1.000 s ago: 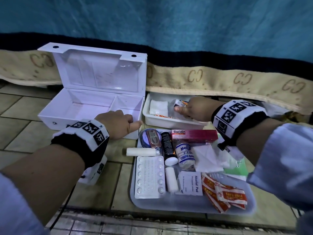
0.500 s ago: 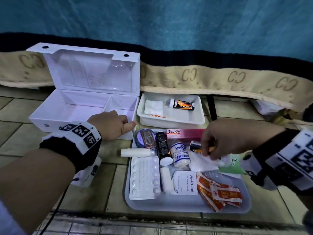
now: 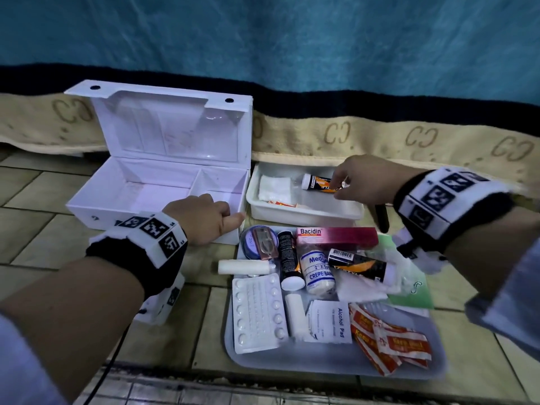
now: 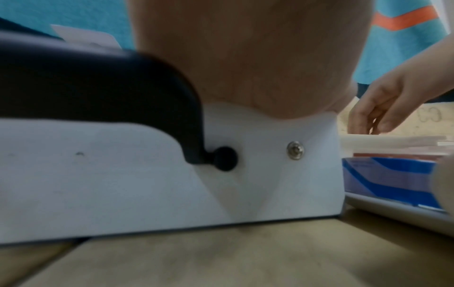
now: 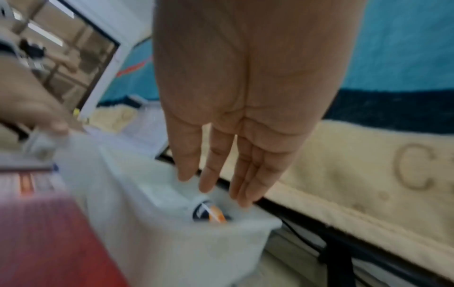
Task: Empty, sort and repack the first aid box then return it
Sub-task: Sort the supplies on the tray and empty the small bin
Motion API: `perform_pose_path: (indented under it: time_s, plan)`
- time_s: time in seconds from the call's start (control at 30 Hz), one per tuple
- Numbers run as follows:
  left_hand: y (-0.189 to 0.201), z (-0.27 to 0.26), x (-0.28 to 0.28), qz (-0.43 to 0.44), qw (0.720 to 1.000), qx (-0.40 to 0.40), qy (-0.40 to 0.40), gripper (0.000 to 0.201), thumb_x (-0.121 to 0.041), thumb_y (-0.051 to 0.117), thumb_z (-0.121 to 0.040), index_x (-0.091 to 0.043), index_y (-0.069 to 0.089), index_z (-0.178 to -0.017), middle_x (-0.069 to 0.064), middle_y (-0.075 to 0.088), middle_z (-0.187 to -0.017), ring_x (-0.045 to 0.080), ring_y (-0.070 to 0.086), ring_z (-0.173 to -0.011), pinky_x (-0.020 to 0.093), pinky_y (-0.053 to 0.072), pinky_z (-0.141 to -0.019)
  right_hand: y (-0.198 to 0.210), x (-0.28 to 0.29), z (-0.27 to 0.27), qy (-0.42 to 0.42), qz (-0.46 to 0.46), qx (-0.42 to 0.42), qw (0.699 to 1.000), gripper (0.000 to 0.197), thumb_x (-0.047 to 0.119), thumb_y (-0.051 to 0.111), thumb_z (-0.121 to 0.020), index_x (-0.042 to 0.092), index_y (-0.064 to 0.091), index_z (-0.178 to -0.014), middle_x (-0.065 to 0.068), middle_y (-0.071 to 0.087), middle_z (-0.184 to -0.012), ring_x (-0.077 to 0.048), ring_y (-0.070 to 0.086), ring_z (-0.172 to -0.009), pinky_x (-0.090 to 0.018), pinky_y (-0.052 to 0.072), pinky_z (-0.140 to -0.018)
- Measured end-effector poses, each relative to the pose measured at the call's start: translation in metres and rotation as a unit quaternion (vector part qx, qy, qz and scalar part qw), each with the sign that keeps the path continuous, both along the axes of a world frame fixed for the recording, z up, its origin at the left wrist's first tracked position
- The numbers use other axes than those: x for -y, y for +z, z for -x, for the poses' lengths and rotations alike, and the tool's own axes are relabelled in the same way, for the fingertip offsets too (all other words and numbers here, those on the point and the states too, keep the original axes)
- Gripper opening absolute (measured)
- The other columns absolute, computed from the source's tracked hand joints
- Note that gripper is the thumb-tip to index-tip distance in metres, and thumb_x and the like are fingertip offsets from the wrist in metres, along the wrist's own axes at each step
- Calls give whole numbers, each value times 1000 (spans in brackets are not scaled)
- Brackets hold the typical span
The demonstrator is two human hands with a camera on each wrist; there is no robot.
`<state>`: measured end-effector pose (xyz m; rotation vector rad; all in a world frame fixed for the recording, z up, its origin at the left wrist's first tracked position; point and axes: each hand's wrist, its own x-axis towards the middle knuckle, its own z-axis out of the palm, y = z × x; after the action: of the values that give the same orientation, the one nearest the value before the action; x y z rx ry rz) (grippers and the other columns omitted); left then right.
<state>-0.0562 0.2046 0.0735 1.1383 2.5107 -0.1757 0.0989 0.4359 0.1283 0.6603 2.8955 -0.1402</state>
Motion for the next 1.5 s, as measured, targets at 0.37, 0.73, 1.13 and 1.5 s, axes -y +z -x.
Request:
perform_pose_path:
  time_s: [0.37,0.73,1.13,1.5]
  plan:
    - [0,1,0,-7,1000,1,5,54,-67,21,-88,-30,54,-112,5,49,-110,26,53,-104,41,43,-92,-30,6,31,49,-138,217,965,34,27,45,-94,23,59,-125,-3,57,-125,-27,37,-118,-33,42,-92]
    - [0,1,1,-8,1000,1,-4,57,-67,20,-88,-28,55,-113,6,50,-108,26,53,-103,41,44,-93,-12,10,17,-25,-11,8,1000,28,5,56,-88,23,74,-99,-1,69,-99,-19,61,-81,-25,46,-73]
    - [1,-1,0,-6,1000,-7,-14,53,-62,22,-91,-25,56,-109,8,51,-108,27,54,-103,40,44,-91,41,22,-82,-16,62,78,995,22,18,78,-70,30,59,-74,11,64,-72,0,56,-65,-19,41,-60]
    - [4,-4,1,-6,1000,-1,-8,46,-61,23,-92,-27,53,-100,8,51,-109,27,53,-104,39,43,-92,15,30,-106,-2,67,89,994,23,25,74,-74,33,52,-73,17,51,-75,3,46,-69,-15,34,-56]
